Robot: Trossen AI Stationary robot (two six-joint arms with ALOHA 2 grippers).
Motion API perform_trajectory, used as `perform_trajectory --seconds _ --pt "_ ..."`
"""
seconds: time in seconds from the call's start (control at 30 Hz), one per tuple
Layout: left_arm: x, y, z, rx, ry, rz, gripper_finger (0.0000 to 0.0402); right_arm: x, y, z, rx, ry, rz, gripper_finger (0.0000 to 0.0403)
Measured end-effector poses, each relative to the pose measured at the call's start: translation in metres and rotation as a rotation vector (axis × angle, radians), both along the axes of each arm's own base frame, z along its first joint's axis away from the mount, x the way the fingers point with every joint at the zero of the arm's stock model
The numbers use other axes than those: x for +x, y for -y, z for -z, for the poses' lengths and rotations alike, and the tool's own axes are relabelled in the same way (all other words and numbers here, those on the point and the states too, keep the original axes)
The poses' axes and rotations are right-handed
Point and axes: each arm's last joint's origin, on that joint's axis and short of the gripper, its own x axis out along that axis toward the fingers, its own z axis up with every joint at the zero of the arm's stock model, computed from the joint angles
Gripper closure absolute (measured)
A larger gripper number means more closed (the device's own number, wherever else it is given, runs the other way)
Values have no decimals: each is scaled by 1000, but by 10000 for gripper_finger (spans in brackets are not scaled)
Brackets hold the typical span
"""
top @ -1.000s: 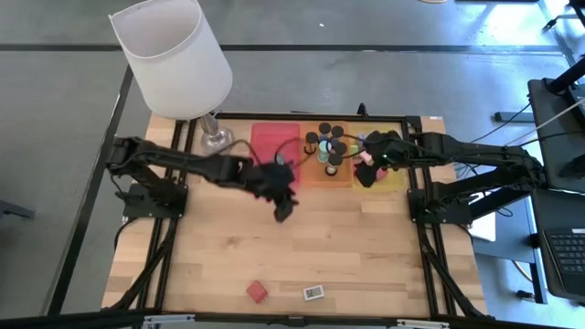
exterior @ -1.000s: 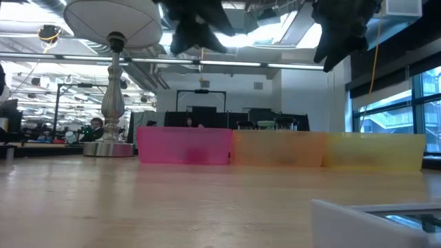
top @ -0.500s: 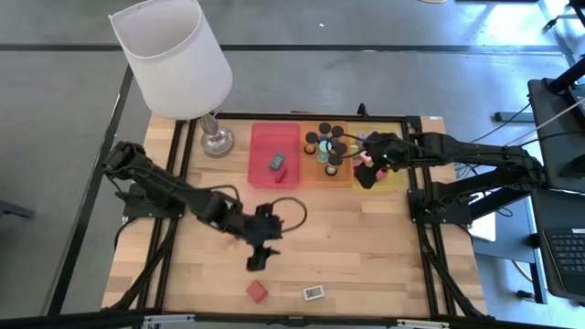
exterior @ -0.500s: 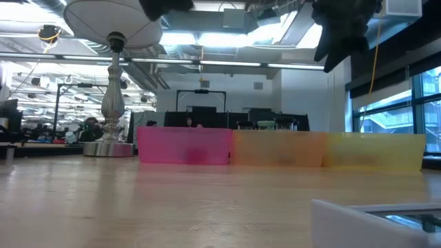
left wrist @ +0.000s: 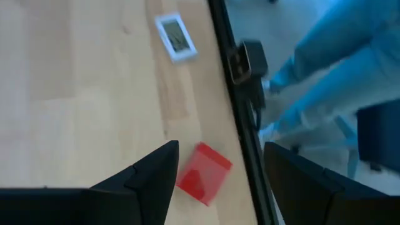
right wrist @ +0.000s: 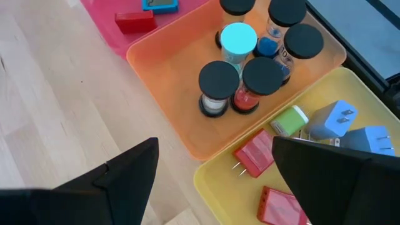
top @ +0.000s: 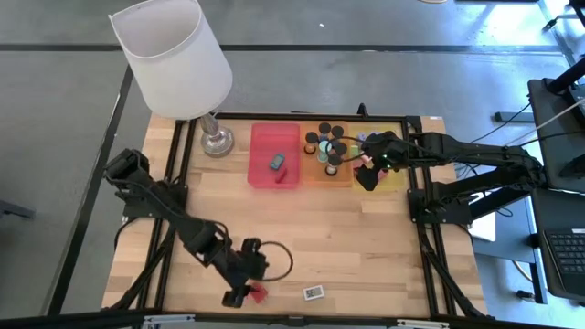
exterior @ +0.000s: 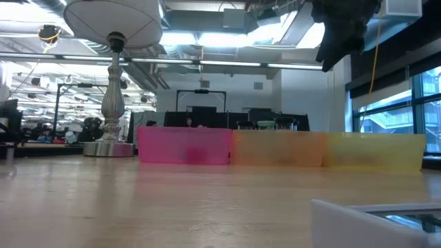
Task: Pick & Place Office items
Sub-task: Put the red charger adapter into the yellow bin
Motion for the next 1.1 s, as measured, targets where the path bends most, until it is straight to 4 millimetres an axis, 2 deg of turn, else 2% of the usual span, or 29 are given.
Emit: perform_trajectory --seconds 0.23,0.43,0.63,1.1 --pt "-3 22 29 153 -16 277 171 0 0 0 16 9 27 87" --pt "1 31 57 328 2 463 171 3 0 2 49 18 81 87" --pt "6 35 79 437 -9 544 171 8 1 7 79 7 130 87" --pt "10 40 104 473 -52 555 171 25 1 24 126 -79 108 87"
